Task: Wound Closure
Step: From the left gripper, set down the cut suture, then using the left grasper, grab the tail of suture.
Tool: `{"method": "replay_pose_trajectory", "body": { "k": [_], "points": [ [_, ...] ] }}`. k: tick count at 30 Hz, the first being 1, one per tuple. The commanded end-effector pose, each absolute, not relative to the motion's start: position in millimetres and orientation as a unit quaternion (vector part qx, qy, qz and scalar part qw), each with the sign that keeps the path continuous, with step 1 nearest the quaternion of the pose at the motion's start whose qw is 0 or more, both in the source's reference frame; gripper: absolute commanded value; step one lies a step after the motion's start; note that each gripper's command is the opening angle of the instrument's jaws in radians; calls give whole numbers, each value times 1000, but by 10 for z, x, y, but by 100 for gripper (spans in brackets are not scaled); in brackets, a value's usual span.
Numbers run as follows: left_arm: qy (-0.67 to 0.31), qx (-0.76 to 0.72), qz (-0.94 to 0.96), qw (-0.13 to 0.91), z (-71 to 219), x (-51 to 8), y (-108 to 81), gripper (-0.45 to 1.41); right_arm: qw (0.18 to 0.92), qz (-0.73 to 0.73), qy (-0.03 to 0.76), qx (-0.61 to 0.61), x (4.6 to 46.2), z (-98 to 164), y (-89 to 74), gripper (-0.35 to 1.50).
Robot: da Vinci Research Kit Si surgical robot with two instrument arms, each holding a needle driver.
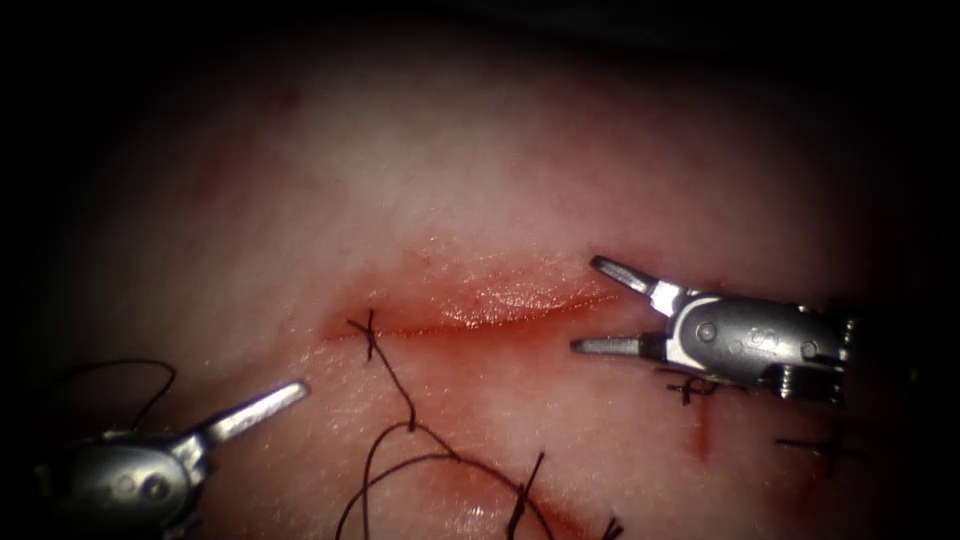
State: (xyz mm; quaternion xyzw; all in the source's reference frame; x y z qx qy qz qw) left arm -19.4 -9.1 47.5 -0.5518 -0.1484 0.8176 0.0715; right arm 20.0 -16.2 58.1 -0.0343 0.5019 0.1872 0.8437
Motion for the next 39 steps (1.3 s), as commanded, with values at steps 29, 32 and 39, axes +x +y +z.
{"method": "replay_pose_trajectory", "body": {
  "k": [29,32,39],
  "points": [
    [-36,-493,869,1,621,-234,-55,31,842,186,505,-31,204,583,-166,57],
    [-33,-481,876,-26,635,-239,-66,31,842,186,506,-30,206,583,-166,57],
    [-5,-452,887,-92,658,-260,-78,27,842,183,507,-29,208,583,-170,57]
  ]
}}
